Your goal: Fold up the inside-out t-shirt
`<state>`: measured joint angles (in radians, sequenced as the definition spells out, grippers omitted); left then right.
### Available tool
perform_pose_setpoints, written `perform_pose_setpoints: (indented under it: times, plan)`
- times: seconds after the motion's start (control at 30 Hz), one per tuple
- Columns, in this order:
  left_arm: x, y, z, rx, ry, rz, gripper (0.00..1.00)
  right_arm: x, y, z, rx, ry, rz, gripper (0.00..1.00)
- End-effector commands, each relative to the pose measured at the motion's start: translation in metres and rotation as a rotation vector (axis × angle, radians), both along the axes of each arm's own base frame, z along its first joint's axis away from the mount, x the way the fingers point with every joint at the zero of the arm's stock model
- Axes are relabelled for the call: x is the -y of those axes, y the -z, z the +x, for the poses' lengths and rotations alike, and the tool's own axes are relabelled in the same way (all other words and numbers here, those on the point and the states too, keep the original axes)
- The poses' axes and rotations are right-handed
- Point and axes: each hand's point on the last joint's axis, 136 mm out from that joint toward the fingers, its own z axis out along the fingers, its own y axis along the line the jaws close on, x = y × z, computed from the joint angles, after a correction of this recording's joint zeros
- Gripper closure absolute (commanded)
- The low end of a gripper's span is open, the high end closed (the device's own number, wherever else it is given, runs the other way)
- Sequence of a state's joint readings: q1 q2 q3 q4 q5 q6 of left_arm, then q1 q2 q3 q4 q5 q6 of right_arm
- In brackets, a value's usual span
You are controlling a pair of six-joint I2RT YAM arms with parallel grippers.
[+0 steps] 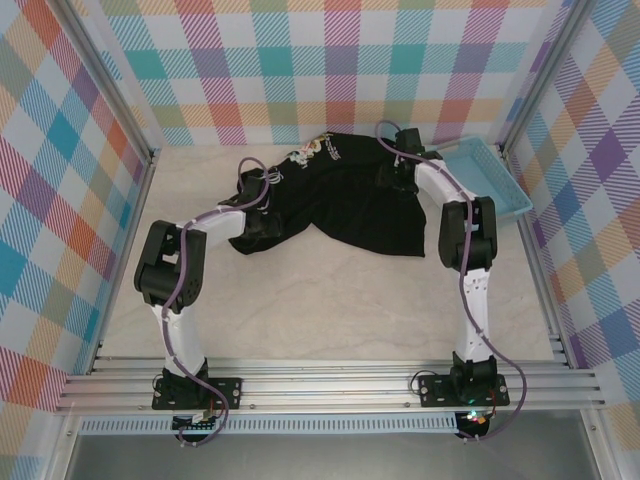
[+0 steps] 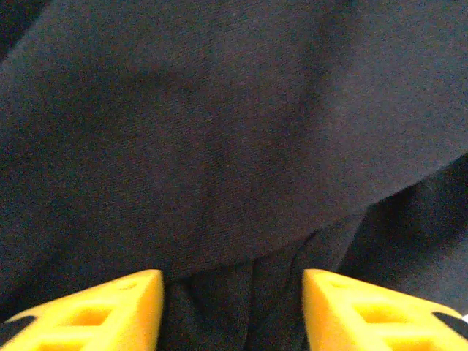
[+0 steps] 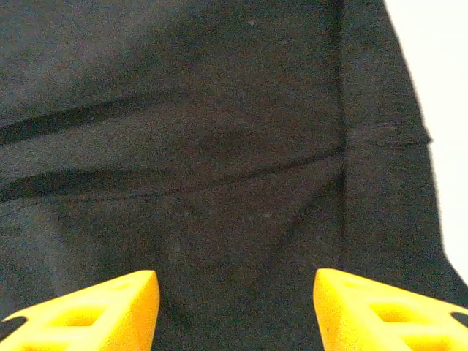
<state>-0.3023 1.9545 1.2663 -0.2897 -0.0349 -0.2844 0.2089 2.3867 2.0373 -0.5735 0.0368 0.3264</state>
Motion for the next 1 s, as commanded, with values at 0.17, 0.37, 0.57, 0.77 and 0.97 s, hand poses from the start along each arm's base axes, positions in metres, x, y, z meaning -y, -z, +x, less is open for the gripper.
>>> perform_pose_setpoints:
  times: [0.17,0.37,0.57,0.77,0.97]
  plan:
    - [-0.002,0.004,-0.003,-0.02,0.008,-0.036,0.85,-0.006,0.019,0.005,-0.072,0.019,0.055,0.83]
    - [-0.01,-0.046,0.007,0.138,-0.035,-0.155,1.0,0.007,-0.036,0.004,0.03,0.007,0.044,0.96]
    - [-0.024,-0.09,-0.013,0.251,-0.088,-0.234,1.0,0.024,-0.088,-0.029,0.121,-0.004,0.037,1.0]
    - [-0.035,-0.123,-0.051,0.307,-0.121,-0.296,1.0,0.05,-0.114,-0.087,0.148,0.021,0.027,1.0]
    - [-0.029,-0.138,-0.105,0.311,-0.074,-0.384,1.0,0.077,-0.141,-0.155,0.195,0.076,0.024,1.0]
